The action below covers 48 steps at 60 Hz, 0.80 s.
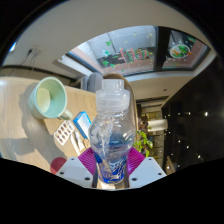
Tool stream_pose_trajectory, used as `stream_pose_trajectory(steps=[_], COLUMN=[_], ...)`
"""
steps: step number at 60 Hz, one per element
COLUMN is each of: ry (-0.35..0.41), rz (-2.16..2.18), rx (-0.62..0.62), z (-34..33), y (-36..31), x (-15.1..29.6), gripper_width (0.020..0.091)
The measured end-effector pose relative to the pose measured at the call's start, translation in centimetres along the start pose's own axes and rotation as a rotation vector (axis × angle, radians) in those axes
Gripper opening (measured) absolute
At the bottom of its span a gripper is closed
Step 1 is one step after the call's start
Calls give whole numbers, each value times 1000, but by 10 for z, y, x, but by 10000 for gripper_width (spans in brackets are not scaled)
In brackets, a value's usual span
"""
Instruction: Pour water
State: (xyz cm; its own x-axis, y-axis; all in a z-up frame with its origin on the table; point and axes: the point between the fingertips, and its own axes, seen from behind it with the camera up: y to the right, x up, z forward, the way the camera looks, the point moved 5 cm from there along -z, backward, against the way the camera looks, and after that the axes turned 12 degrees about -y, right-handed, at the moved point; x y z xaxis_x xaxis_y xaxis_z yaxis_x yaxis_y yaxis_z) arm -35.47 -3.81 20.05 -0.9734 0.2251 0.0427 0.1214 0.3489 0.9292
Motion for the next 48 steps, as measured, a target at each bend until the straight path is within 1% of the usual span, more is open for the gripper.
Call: stream_pose_trajectory(steps=[8, 10, 15, 21, 26, 31, 42, 44, 48], ry=[90, 102, 162, 187, 177, 172, 185, 176, 160], rz=[429, 526, 750, 942, 1046, 1122, 1183, 1192, 1214], rx=[225, 260, 330, 431, 514, 568, 599, 604, 619], z=[-11, -18, -13, -5, 6, 18, 38, 41, 47], y=[11, 13, 17, 5, -14, -36, -67, -74, -86], x=[-24, -27, -42, -59, -68, -72, -78, -80, -83], gripper_width=[355, 355, 354, 354, 360, 359, 359, 373, 373])
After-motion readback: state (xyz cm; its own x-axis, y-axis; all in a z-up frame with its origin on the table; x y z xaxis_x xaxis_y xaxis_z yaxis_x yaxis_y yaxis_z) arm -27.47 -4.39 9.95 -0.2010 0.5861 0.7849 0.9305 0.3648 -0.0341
